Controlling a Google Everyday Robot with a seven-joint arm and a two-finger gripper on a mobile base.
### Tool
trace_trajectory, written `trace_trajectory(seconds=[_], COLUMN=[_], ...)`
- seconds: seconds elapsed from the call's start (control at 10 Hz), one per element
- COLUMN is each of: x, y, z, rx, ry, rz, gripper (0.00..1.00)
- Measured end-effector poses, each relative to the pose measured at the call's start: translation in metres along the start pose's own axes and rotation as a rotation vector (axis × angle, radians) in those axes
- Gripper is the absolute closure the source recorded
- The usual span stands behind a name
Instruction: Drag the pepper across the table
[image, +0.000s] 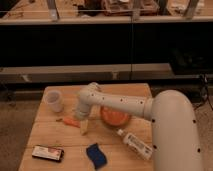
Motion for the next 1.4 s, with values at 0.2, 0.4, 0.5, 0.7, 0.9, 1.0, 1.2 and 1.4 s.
trace_trajectory(seconds=[0.2, 0.4, 0.5, 0.7, 0.9, 1.0, 1.2, 1.4], x=[0.005, 0.006, 0.007, 0.005, 0.003, 0.002, 0.014, 0.015], y=[0.000, -0.004, -0.006, -0.010, -0.012, -0.009, -0.004, -0.004], z=[0.005, 0.010, 0.013, 0.016, 0.017, 0.015, 0.008, 0.006], rx=[0.038, 0.039, 0.035, 0.023, 0.017, 0.019, 0.026, 0.026], ry=[-0.034, -0.059, -0.066, -0.075, -0.081, -0.084, -0.084, -0.081], rz=[0.042, 0.069, 0.079, 0.086, 0.089, 0.090, 0.095, 0.092], gripper=[0.20, 0.20, 0.20, 0.20, 0.27, 0.34, 0.54, 0.75])
